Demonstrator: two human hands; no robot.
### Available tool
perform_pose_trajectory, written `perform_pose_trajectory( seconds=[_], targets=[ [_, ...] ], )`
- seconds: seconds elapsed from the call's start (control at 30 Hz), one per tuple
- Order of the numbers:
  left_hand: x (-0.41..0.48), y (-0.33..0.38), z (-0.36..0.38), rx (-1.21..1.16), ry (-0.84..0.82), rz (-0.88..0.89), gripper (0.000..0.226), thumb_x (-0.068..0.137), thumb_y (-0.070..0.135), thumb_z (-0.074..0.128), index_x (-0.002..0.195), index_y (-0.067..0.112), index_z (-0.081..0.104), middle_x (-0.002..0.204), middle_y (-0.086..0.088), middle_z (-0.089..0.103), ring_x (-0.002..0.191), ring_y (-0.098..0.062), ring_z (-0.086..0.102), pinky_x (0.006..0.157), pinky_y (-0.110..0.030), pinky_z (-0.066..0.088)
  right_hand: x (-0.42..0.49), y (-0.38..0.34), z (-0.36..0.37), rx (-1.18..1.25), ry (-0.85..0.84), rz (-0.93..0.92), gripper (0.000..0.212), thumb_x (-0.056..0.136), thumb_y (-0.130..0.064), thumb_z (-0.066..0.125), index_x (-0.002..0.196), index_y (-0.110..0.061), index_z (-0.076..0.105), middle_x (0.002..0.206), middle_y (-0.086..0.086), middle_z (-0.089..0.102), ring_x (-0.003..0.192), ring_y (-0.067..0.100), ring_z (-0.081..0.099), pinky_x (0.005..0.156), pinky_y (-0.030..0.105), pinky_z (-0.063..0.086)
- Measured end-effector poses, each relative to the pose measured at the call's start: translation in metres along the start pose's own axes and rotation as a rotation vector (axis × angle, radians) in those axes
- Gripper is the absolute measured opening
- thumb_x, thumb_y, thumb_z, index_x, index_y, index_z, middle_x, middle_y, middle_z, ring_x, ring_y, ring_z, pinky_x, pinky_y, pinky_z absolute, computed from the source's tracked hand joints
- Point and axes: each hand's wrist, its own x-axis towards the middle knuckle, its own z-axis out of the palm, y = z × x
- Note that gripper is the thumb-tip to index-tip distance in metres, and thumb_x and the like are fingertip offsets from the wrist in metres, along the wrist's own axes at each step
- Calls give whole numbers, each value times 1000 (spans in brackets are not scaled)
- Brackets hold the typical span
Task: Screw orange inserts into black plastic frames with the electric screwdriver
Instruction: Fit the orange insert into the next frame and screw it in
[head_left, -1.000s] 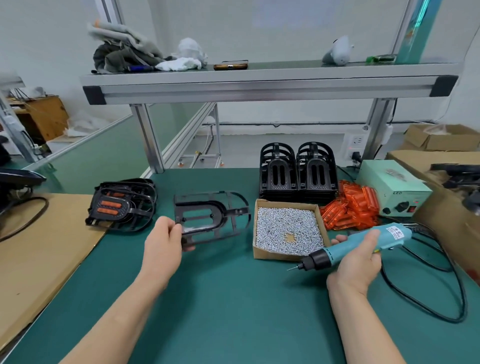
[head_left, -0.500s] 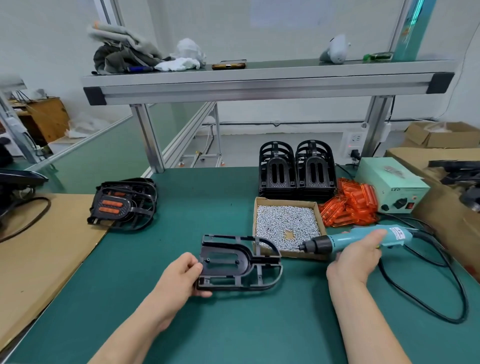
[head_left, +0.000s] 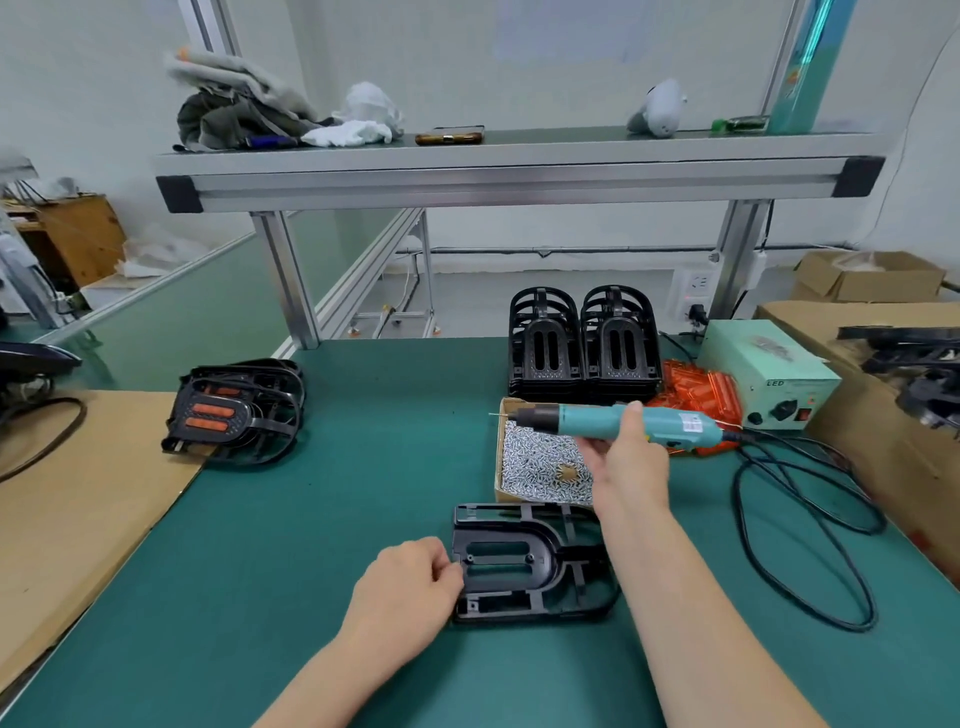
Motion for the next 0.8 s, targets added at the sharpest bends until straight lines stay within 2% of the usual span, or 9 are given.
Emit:
perform_pose_trajectory(
  seconds=[0.03,0.07,0.17,0.3,0.5,0.6,0.7,0.8],
  targets=[
    [0,1,1,39,-5,11,27,93,38,52,71,23,50,67,5,58,72,-18,55,67,-30,45,-1,4,1,-9,-6,28,45,103,-30,59,135,-4,44,129,17,60,81,18,74,69,32,62],
    [0,1,2,70,-3,21,27,94,40,51,72,23,49,69,6,59,75,-19,56,67,-30,44,-1,7,2,-23,-9,55,45,103,-30,59,138,-4,44,130,17,60,80,18,75,73,34,61],
    [1,-2,5,86,37,58,30,94,42,49,73,21,46,68,6,58,75,-20,57,65,-30,43,3,14,3,-68,-1,109,46,104,-24,57,142,-4,39,134,19,56,109,29,67,85,42,59],
    [-2,-6,11,83,122,87,33,94,43,49,70,22,42,61,6,53,67,-16,51,63,-29,43,5,20,1,-87,25,183,48,105,-15,53,148,-5,35,139,21,53,123,34,59,103,51,51],
    [-13,-10,19,-64,269,145,38,93,57,47,71,27,44,60,11,54,59,-9,50,62,-28,45,6,12,-5,-126,-17,220,46,102,1,47,147,3,36,149,26,44,137,36,47,115,47,40],
    [-13,-11,19,-96,282,152,37,94,56,48,72,26,45,67,18,57,59,-11,50,62,-28,45,-6,5,-10,-144,-45,246,51,100,5,49,148,4,33,144,27,47,135,33,49,117,43,38],
    [-12,-11,19,-111,300,175,41,93,59,42,70,24,43,67,14,56,58,-14,47,62,-30,46,-23,2,-14,-194,-109,276,43,100,6,50,141,9,40,136,31,50,131,35,52,115,42,41],
    [-12,-12,18,-122,307,185,47,92,62,36,69,21,42,61,5,53,60,-17,47,61,-31,45,-36,-6,-17,-171,-163,312,14,97,9,53,111,12,55,117,31,60,109,34,64,102,42,52]
  ],
)
